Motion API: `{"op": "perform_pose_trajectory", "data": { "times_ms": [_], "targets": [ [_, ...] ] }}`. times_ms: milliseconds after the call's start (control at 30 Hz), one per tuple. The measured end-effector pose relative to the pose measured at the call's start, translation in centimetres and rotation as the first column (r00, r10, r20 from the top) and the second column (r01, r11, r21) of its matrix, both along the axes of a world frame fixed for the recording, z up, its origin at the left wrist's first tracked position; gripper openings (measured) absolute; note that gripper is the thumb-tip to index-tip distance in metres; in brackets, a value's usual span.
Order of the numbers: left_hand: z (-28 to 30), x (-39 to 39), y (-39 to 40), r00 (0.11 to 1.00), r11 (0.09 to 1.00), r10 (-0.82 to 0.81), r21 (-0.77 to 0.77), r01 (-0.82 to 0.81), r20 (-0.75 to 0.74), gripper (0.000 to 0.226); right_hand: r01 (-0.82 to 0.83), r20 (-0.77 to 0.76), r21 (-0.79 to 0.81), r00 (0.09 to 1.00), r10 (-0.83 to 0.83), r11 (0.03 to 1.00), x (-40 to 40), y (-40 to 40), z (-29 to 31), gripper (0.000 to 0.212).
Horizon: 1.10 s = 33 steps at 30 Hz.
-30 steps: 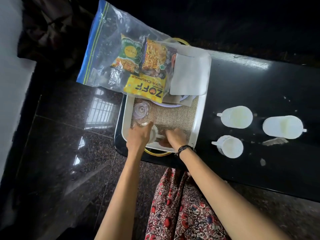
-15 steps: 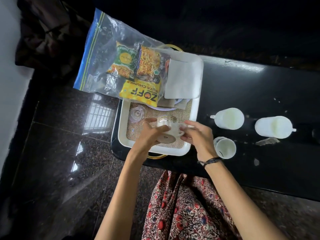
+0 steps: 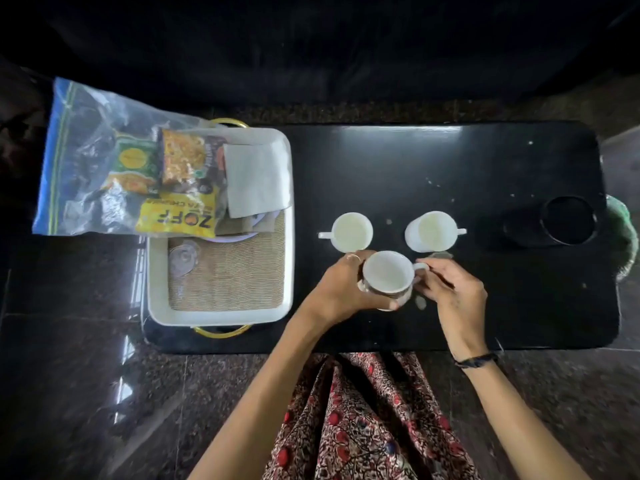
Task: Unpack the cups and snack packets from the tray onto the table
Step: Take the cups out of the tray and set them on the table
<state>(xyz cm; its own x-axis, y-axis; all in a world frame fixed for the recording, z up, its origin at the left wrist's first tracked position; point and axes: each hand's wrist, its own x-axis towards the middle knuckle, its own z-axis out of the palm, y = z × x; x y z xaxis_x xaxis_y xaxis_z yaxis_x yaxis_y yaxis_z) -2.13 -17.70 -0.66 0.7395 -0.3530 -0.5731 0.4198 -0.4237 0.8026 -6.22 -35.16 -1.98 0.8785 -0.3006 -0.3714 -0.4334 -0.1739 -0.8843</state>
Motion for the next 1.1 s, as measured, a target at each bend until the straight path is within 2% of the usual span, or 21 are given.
{"op": "perform_pose_trajectory", "data": {
  "times_ms": [133,233,400,567,867,1100],
  "targets": [
    [-0.8,-0.7,-5.8,0.968,0.987,-0.116,0.132,0.088,0.222,0.066,0.092,0.006,-0.021,0.996,-0.092,0.996,-1.8,-4.5,-1.2,0.035],
    [-1.9,-1.9,-8.8,0.937,0.982,-0.135,0.17,0.083,0.322,0.062,0.089,0.003,-0.065,0.996,-0.089,0.994,-2.4,-6.9,-2.7,0.037],
    [-4.8,-4.2,-10.9,0.949,0.971,-0.067,0.24,-0.009,0.306,0.061,-0.025,-0.003,-0.085,1.0,0.025,0.996,-2.4,-9.0,-5.3,0.028],
    [-6.5,-5.1,-12.1,0.925,0.954,-0.055,0.294,-0.063,0.377,0.059,-0.121,-0.04,-0.074,0.992,0.118,0.99,-2.1,-10.6,-7.7,0.024],
    [-7.9,-5.1,-14.3,0.941,0.951,-0.02,0.296,-0.086,0.337,0.063,-0.157,-0.1,-0.05,0.983,0.152,0.986,-1.2,-12.6,-9.2,0.025],
    [-8.5,-5.0,-14.2,0.939,0.958,-0.02,0.276,-0.08,0.343,0.062,-0.202,-0.138,-0.053,0.971,0.193,0.978,-1.0,-12.9,-9.7,0.018]
  ]
}}
